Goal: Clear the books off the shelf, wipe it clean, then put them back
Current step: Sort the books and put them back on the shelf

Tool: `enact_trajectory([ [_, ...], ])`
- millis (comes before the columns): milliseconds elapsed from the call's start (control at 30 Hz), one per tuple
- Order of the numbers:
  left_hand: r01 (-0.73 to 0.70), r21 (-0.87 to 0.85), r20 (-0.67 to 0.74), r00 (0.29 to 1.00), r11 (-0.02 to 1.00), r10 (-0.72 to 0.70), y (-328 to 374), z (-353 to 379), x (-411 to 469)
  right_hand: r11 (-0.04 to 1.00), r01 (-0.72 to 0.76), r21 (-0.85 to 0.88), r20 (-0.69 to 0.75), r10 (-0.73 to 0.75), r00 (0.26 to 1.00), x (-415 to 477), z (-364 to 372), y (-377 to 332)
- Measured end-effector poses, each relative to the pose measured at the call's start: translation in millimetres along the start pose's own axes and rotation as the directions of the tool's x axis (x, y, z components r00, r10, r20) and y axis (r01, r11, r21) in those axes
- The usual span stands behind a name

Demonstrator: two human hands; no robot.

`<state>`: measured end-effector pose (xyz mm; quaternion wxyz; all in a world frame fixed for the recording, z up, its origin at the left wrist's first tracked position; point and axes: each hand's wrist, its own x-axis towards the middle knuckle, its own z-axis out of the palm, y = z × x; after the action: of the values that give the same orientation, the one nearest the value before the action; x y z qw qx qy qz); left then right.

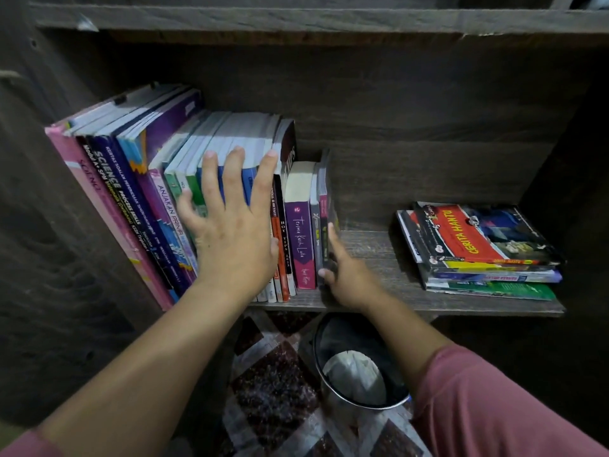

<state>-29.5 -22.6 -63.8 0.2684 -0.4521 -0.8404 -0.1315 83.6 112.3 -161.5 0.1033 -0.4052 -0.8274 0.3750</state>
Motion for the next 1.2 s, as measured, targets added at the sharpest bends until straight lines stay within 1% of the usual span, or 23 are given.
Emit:
enact_trajectory([
  [100,0.021,-0.014,0.007,1.000,1.000,-0.020,4.6,2.1,1.3,0.999,0.026,-0.020,-0.103,-0.028,0.994,5.1,11.1,2.5],
  [167,0.024,-0.022,0.005,1.000,0.999,-0.024,5.9,3.1,1.5,1.000,0.029,-0.012,-0.107,-0.030,0.994,11.1,11.4,6.0],
  [233,0.025,-0.025,0.004,1.000,0.999,-0.025,5.7,3.6,1.3,1.000,0.020,-0.007,-0.072,-0.021,0.997,13.9,3.8,7.1],
  [333,0.027,-0.024,0.012,1.000,0.999,-0.026,5.1,3.3,1.6,0.991,0.029,-0.133,-0.033,-0.034,0.999,11.5,-18.3,5.5],
  [467,0.030,0.008,-0.006,1.000,1.000,-0.030,8.3,2.7,0.5,0.947,0.063,-0.314,-0.115,-0.104,0.988,-6.5,-54.4,-0.5],
  [533,0.057,0.032,-0.036,0.998,0.998,-0.056,13.2,2.9,-0.2,0.922,0.035,-0.386,-0.162,-0.105,0.981,-18.7,-71.4,1.3],
  [633,0.065,0.036,-0.076,0.995,0.997,-0.062,23.7,4.7,-3.2,0.884,-0.062,-0.464,-0.209,-0.041,0.977,-42.3,-93.3,10.9],
  [700,0.028,0.042,-0.061,0.998,0.999,-0.025,30.6,7.0,-4.7,0.860,-0.112,-0.498,-0.242,-0.014,0.970,-58.0,-104.6,23.0],
  [767,-0.014,0.033,-0.042,0.999,0.999,0.015,35.7,8.1,-3.7,0.857,-0.154,-0.492,-0.292,0.004,0.956,-69.9,-113.1,38.8],
  [833,-0.055,0.030,0.000,0.998,0.998,0.055,40.1,8.3,-2.0,0.844,-0.200,-0.497,-0.342,0.021,0.939,-75.9,-119.1,56.9],
  [867,-0.071,0.027,0.023,0.997,0.997,0.071,42.3,7.1,-1.5,0.822,-0.225,-0.522,-0.360,0.027,0.933,-77.0,-121.2,66.3],
  [933,-0.074,0.029,0.061,0.996,0.997,0.072,45.7,5.1,-0.9,0.777,-0.264,-0.571,-0.363,0.049,0.930,-76.4,-124.8,84.9],
  [1033,-0.058,0.046,0.076,0.996,0.997,0.055,47.6,3.1,0.7,0.770,-0.287,-0.570,-0.341,0.096,0.935,-69.2,-132.0,105.2],
  [1200,-0.043,0.080,0.069,0.997,0.996,0.037,48.1,2.0,2.8,0.752,-0.251,-0.609,-0.325,0.051,0.944,-53.2,-141.7,125.8],
])
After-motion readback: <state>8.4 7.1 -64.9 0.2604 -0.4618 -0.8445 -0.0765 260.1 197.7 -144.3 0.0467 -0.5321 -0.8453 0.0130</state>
